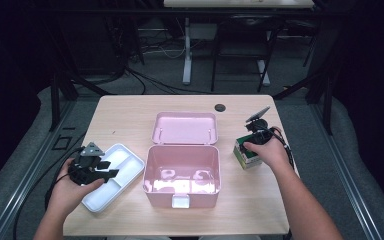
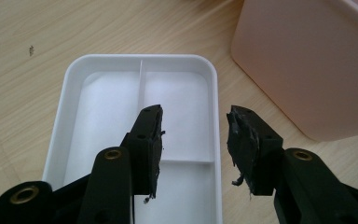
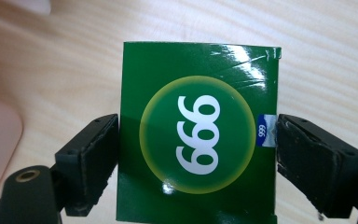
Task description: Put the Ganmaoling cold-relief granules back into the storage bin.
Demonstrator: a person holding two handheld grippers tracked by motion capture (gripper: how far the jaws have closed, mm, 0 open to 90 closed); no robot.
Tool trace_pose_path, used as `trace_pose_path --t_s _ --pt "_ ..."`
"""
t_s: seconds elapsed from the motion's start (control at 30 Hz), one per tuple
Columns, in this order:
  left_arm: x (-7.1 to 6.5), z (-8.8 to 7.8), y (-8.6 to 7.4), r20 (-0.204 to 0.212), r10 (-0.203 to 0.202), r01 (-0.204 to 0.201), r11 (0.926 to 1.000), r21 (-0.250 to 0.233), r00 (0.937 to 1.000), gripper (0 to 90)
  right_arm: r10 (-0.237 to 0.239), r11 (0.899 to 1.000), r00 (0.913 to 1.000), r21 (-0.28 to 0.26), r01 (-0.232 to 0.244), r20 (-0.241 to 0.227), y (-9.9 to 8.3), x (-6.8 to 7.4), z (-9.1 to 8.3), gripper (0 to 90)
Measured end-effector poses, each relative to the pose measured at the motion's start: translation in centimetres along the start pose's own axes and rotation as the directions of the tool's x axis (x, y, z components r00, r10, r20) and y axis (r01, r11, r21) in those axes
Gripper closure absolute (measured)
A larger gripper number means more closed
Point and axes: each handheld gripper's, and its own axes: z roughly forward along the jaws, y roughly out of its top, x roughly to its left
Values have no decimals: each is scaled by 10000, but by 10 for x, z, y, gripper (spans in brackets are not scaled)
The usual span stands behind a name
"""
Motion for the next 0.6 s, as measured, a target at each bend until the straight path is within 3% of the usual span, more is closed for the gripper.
trace_pose_path --t_s 0.2,0.3,0.47,0.6 --pt "0 1 0 11 33 -33 10000 59 10000 548 -453 9989 9990 123 454 -54 -14 3 -5 151" --pt "0 1 0 15 22 -22 10000 55 10000 548 -723 9959 9970 515 737 -287 -22 5 -10 151" --pt "-1 1 0 13 24 -24 10000 55 10000 548 -1022 9913 9946 819 1033 -172 -35 8 -15 152" --pt "-2 1 1 20 36 -36 10000 62 10000 548 -1049 9879 9939 1116 1081 -339 -38 7 -18 152"
